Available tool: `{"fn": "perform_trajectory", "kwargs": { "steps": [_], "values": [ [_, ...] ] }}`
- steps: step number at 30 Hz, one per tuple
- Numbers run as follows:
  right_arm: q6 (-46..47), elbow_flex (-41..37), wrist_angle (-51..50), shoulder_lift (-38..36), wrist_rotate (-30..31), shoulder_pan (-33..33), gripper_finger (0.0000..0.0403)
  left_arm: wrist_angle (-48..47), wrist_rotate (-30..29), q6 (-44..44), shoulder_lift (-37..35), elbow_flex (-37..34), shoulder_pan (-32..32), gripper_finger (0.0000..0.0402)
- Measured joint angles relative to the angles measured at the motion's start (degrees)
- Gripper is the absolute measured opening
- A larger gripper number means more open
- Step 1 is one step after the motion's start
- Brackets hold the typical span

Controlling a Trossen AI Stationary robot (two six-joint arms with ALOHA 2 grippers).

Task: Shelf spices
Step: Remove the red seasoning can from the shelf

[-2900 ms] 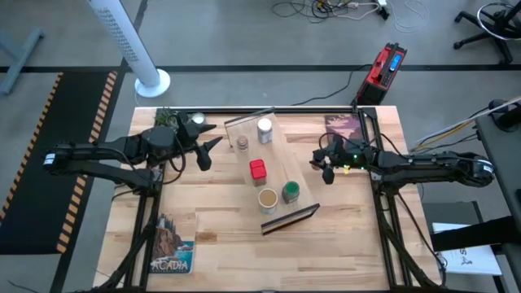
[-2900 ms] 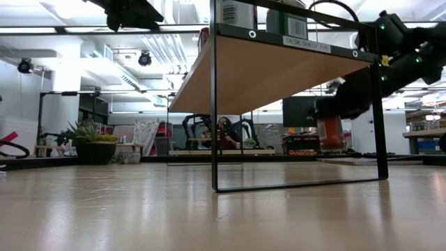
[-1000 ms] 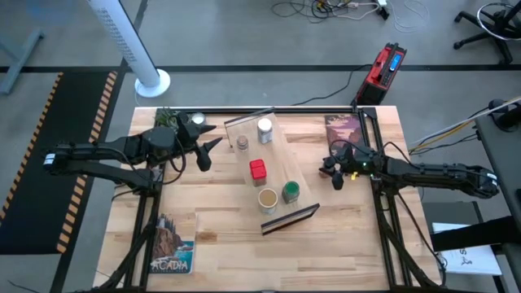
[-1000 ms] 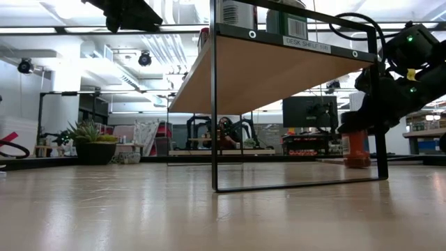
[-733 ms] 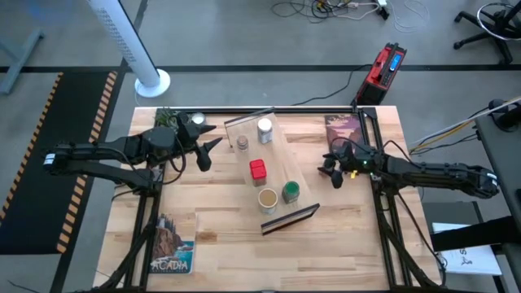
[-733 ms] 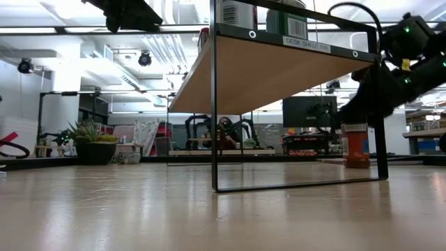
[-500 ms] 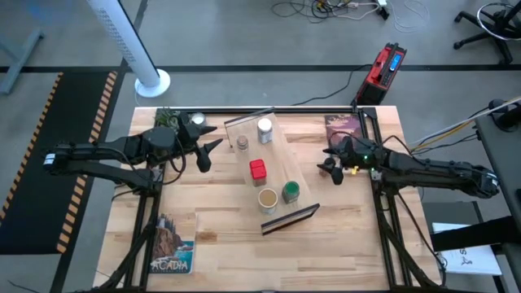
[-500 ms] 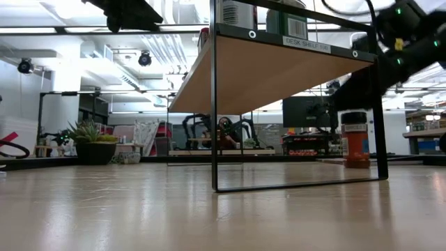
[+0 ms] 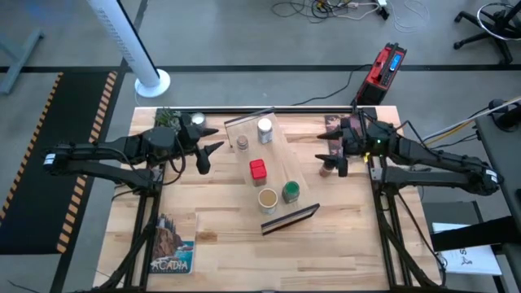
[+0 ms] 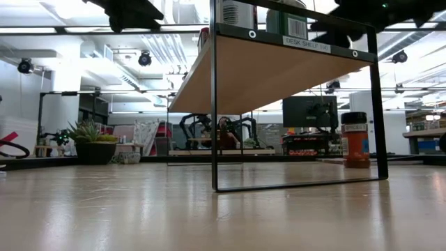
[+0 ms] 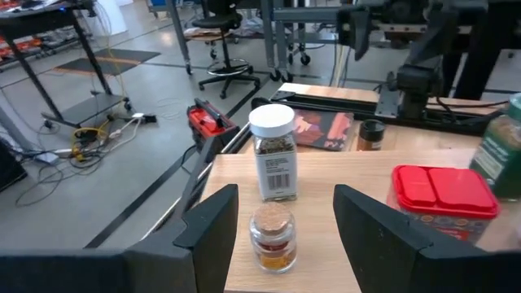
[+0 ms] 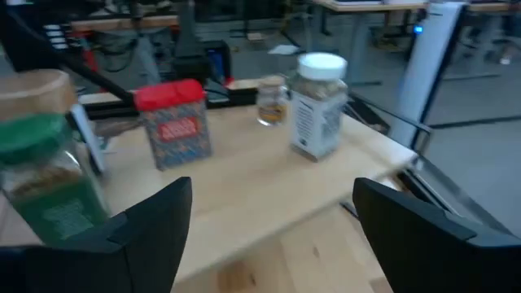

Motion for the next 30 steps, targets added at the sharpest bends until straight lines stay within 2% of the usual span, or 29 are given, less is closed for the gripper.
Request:
{"fn": "perform_trajectory", "kwargs": {
  "steps": [9,13,18,30],
  "values": [
    [-4.69,7.63,1.24,10.99,-6.47,0.0,0.0316,-0.39,9.23,0.41,2.88,0.0,-0.07,0.0192],
    [-7.42,9.99,1.41,14.38,-6.6,-0.02,0.0316,-0.76,9.5,0.11,4.74,0.0,-0.22,0.0192],
    [-8.03,12.29,2.5,18.21,-10.35,0.0,0.0316,-0.67,9.71,0.43,6.77,0.0,-0.22,0.0192],
    [-10.81,20.2,2.61,27.61,-14.01,1.04,0.0316,2.11,10.87,-0.12,10.23,0.0,-1.86,0.0192]
  ]
}}
